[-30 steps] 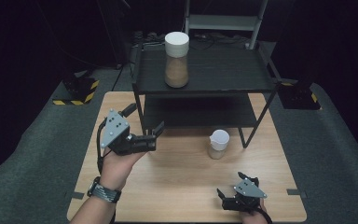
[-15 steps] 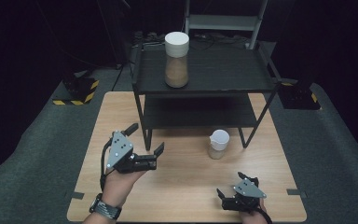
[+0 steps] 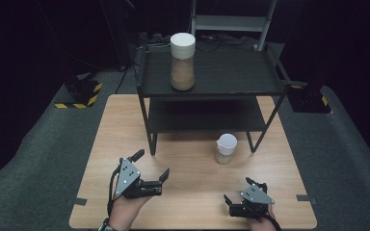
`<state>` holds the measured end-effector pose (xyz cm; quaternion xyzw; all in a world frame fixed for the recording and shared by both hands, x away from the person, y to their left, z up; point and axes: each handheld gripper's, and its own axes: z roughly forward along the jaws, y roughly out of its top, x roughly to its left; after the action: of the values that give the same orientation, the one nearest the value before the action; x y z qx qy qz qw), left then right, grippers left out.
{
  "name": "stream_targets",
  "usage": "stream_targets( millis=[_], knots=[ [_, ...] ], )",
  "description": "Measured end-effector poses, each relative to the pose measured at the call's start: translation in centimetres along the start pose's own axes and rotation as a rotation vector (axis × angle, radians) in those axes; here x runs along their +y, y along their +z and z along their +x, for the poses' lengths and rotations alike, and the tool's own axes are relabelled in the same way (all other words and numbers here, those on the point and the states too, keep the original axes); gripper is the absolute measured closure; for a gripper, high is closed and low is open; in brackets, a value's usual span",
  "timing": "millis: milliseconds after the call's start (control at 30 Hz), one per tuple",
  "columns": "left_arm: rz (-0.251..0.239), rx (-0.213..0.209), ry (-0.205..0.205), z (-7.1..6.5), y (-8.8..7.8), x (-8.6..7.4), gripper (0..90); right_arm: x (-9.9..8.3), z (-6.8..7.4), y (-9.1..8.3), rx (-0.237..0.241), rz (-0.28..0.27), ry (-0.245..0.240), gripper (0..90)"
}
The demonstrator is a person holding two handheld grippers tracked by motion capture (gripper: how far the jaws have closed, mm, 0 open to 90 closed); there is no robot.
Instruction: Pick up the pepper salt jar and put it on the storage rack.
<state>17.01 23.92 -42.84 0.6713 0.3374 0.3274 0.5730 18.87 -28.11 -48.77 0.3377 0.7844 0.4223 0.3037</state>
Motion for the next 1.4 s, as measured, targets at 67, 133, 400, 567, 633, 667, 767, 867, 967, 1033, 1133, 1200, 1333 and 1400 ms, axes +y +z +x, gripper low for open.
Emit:
stream_targets(
  millis=[67, 133, 400, 567, 633, 667, 767, 867, 967, 1033, 1133, 1200, 1333, 1400],
  knots=[
    [0.011, -0.003, -0.001, -0.2, -0.1, -0.7, 0.4, 0.0, 0.0, 0.0, -0.001, 0.001, 0.000, 0.0],
    [0.020, -0.004, -0.003, -0.3, -0.2, -1.3, 0.4, 0.0, 0.0, 0.0, -0.002, 0.001, -0.003, 0.0],
    [0.081, -0.021, -0.018, -0.5, -0.1, -3.6, 0.4, 0.1, 0.1, 0.0, -0.004, 0.002, -0.005, 0.0],
    [0.134, -0.033, -0.017, -0.6, 0.2, -4.9, 0.4, 0.1, 0.2, 0.0, -0.006, 0.006, -0.010, 0.0],
    [0.158, -0.035, -0.015, -0.6, 0.3, -5.3, 0.4, 0.1, 0.3, 0.0, -0.008, 0.006, -0.011, 0.0],
    [0.158, -0.035, -0.015, -0.6, 0.3, -5.3, 0.4, 0.1, 0.3, 0.0, -0.008, 0.006, -0.011, 0.0],
    [0.200, -0.045, -0.025, -0.3, 0.7, -5.8, 0.4, 0.1, 0.3, 0.1, -0.011, 0.006, -0.015, 0.0],
    [0.218, -0.044, -0.021, -0.3, 0.9, -5.9, 0.4, 0.2, 0.3, 0.1, -0.011, 0.008, -0.016, 0.0],
    [0.253, -0.038, 0.002, -0.3, 1.2, -6.1, 0.4, 0.2, 0.4, 0.1, -0.014, 0.013, -0.018, 0.0],
    [0.267, -0.042, 0.006, -0.3, 1.3, -6.2, 0.4, 0.2, 0.4, 0.1, -0.016, 0.014, -0.019, 0.0],
    [0.289, -0.039, 0.031, -0.4, 1.6, -6.3, 0.6, 0.3, 0.5, 0.2, -0.020, 0.018, -0.027, 0.0],
    [0.296, -0.038, 0.036, -0.5, 1.7, -6.2, 0.6, 0.4, 0.6, 0.2, -0.020, 0.020, -0.028, 0.0],
    [0.324, -0.033, 0.078, -1.0, 1.8, -5.8, 0.5, 0.5, 0.6, 0.3, -0.023, 0.025, -0.028, 0.0],
    [0.327, -0.029, 0.087, -1.2, 1.9, -5.8, 0.4, 0.4, 0.6, 0.2, -0.023, 0.020, -0.030, 0.0]
  ],
)
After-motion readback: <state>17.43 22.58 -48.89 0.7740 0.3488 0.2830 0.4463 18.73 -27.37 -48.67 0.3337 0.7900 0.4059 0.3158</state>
